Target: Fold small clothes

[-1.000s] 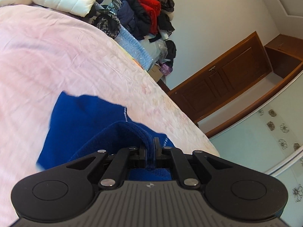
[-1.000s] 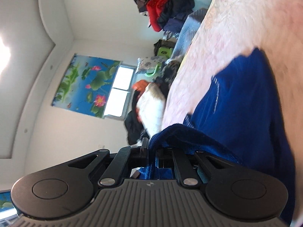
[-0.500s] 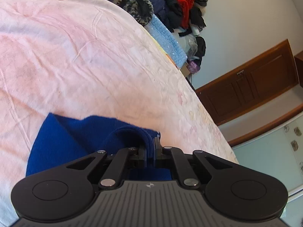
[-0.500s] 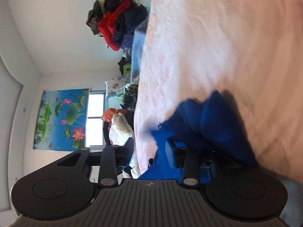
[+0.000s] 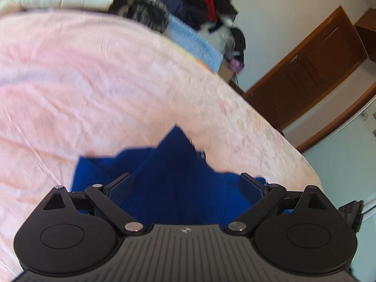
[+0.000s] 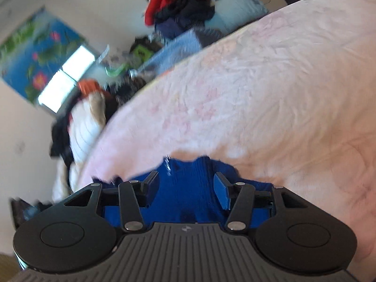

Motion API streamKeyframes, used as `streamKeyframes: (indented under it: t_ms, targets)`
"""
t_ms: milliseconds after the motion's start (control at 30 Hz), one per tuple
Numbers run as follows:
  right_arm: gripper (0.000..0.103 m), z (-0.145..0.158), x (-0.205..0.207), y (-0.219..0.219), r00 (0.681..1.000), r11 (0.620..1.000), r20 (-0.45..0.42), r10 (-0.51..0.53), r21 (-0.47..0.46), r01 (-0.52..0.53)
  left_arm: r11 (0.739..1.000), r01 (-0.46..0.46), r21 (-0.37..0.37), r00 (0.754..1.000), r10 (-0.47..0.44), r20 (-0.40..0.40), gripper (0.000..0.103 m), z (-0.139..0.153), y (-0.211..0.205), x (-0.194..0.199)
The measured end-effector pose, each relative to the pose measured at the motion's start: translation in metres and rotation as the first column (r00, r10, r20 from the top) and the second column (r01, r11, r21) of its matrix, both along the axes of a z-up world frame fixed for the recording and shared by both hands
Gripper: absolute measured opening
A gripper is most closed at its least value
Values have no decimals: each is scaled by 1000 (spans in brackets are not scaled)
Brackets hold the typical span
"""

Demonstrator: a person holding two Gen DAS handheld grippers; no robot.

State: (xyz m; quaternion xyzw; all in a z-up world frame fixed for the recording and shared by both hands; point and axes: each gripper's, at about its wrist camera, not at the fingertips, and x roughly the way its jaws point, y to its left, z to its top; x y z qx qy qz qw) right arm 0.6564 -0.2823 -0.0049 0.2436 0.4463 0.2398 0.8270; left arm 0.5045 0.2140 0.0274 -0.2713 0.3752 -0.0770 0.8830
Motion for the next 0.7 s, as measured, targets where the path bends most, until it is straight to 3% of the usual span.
streamKeyframes:
  t_ms: [167,233,333,400,467,500,533,600,667,700]
  targets:
    - [52,0,6,16,998,994,5,65,-90,-65,988,-51,147,999,49,18,97,6,-7,8]
    - [52,-2,8,18,997,993,-5,82,-87,-82,975,-35,221,999,32,18,96,4,-12,16]
    - [53,-3,12,16,996,994,-9,86,-72,-87,967,20,252,1000,-18,-10,96,-3,-22,27]
    - [49,-4,13,13,997,995,-8,81,-65,-82,957,43,288,999,-40,-17,96,-8,-31,34]
    - [35,-5,13,11,997,994,-1,80,-78,-80,940,56,338,998,-51,-24,96,-13,-41,41]
    - [31,-6,12,9,997,993,-2,80,-85,-80,930,63,362,998,-53,-37,85,-16,-45,45]
    - [20,-7,13,7,997,993,-1,82,-89,-82,925,77,372,997,-60,-58,57,-20,-49,49]
    - [14,-10,11,1,997,996,-3,73,-60,-73,917,118,382,991,-86,-100,29,-27,-56,54]
    - [11,-10,8,-3,997,997,9,74,-39,-73,908,121,402,992,-92,-91,25,-26,-61,53]
    - [10,-9,6,-4,997,997,20,69,-37,-68,907,126,402,991,-97,-90,17,-26,-62,52]
